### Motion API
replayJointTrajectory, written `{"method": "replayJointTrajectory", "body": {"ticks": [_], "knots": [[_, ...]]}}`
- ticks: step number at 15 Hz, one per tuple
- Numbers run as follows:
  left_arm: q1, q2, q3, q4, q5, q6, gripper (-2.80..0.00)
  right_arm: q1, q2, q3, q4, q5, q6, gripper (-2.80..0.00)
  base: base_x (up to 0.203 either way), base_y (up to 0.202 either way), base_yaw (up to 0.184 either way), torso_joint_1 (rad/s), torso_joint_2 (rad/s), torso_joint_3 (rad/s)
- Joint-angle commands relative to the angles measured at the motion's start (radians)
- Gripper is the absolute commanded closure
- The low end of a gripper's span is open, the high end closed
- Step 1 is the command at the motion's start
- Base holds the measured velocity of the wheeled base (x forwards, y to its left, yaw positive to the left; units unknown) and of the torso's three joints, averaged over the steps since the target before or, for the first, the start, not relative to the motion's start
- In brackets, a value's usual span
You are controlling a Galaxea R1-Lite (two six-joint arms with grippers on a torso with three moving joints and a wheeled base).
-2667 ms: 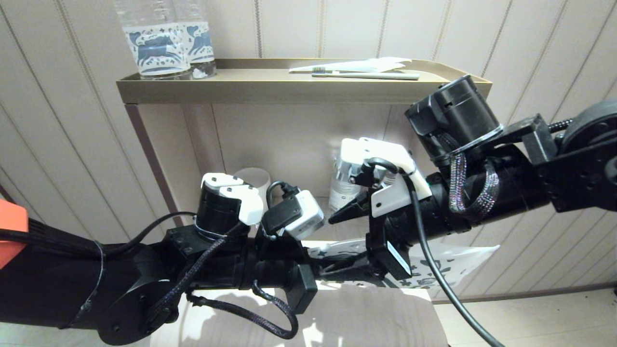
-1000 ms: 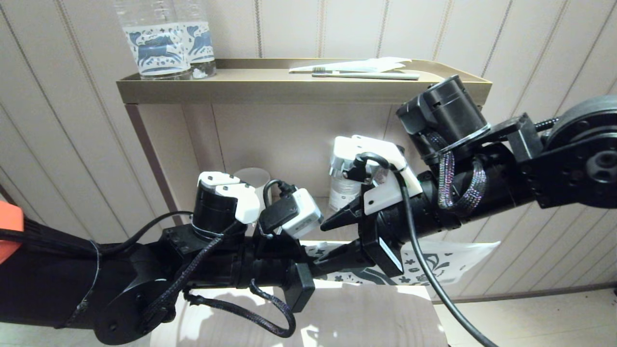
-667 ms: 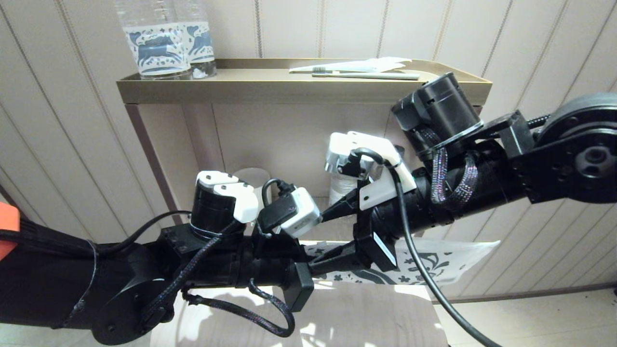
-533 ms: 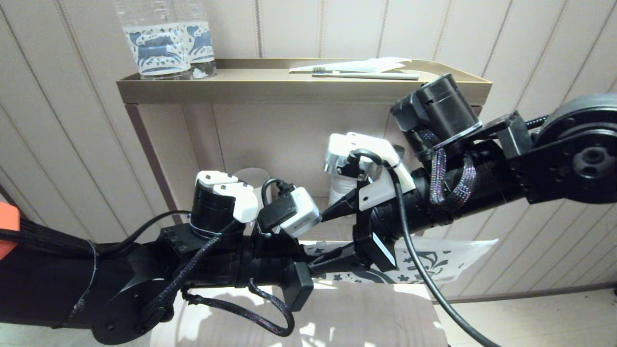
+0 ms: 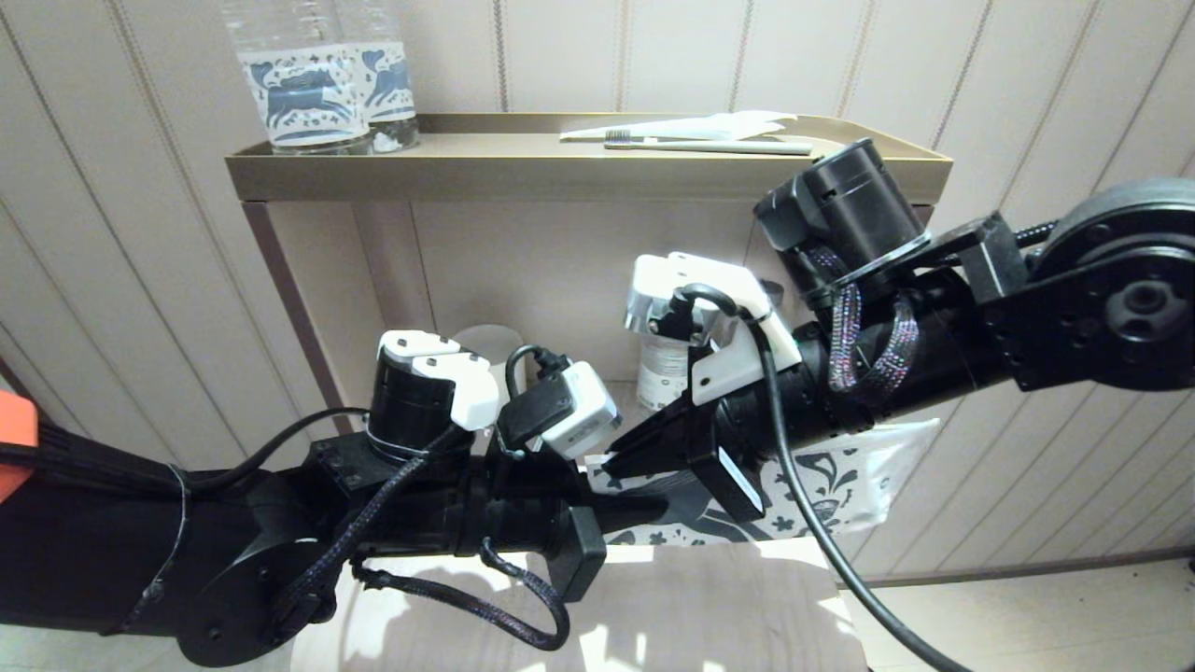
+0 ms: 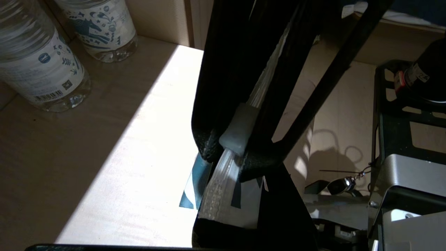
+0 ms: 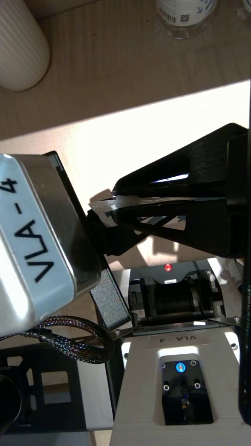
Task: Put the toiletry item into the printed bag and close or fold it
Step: Close the strorage bag and place it on the desk
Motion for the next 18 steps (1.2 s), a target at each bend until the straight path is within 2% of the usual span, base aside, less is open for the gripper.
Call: {"method": "replayJointTrajectory", "body": {"ticks": [1,9,18], "knots": [[0.000,0.000,0.000,-0.005,-0.002,0.001,0.00,0.000,0.000,-0.001,0.002,0.003,-0.003,0.00,0.000,0.000,0.000,0.000,0.00,0.000],[0.004,0.009,0.004,-0.004,-0.002,0.006,0.00,-0.017,-0.049,0.049,0.006,0.001,-0.007,0.00,0.000,0.000,0.000,0.000,0.00,0.000],[0.029,-0.012,0.018,-0.004,-0.002,0.018,0.00,-0.107,-0.181,0.183,0.002,0.010,-0.009,0.00,0.000,0.000,0.000,0.000,0.00,0.000]]}}
